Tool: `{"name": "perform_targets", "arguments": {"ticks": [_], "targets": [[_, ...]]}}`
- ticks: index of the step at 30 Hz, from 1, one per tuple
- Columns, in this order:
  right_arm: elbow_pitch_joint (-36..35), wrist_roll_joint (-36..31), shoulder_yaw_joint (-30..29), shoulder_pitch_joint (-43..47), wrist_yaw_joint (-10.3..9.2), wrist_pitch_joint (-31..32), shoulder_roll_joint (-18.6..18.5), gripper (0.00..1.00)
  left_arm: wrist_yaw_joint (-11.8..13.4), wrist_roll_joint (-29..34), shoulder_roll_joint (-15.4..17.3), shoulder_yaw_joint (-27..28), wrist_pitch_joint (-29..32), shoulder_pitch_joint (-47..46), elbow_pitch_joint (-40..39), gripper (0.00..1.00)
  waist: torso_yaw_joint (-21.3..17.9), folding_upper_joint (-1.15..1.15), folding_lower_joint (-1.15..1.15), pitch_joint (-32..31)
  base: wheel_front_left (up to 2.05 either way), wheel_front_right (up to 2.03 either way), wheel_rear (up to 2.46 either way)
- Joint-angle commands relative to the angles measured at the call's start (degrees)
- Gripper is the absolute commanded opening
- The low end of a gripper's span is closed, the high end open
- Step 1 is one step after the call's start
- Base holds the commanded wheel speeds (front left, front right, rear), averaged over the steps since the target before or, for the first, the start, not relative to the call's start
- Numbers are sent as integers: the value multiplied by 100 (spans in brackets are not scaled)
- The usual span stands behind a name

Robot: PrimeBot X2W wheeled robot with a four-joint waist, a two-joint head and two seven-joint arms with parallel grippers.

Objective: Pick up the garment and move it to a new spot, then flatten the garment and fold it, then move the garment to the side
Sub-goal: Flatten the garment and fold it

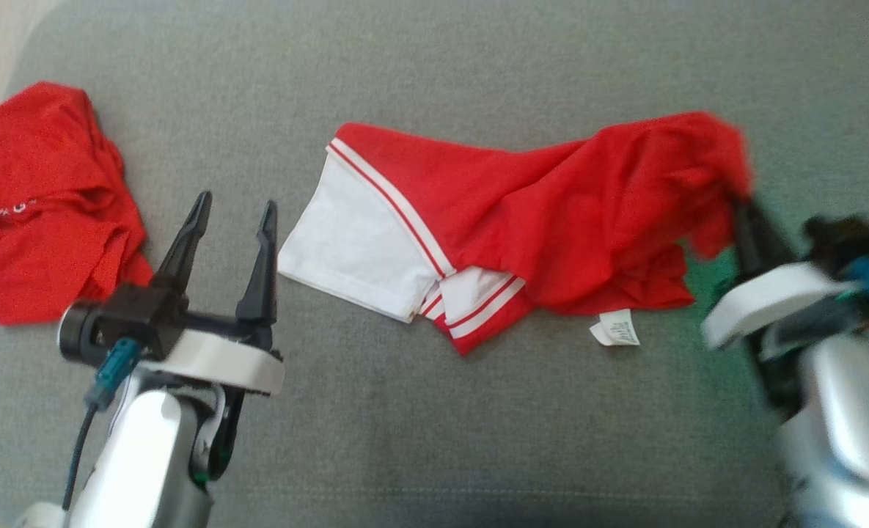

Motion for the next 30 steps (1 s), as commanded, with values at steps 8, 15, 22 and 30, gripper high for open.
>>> {"name": "perform_targets", "arguments": {"ticks": [8,15,22,30], "targets": [[-112,76,-238,-1082,-4,310,-763,0,-167,163,-90,233,-70,-626,-300,100,249,0,0,564,0,0,0],[601,240,-99,-1927,-4,237,-1246,0,-307,280,-244,290,-70,-944,-368,100,439,0,0,1030,0,0,0],[1476,286,-91,-2345,-4,-373,-1300,100,-374,378,-332,443,-70,-985,-351,100,407,0,0,1107,0,0,0],[1520,-30,-296,-1833,-4,-1237,-889,100,-370,466,-377,654,-70,-714,-270,100,166,0,0,655,0,0,0]]}}
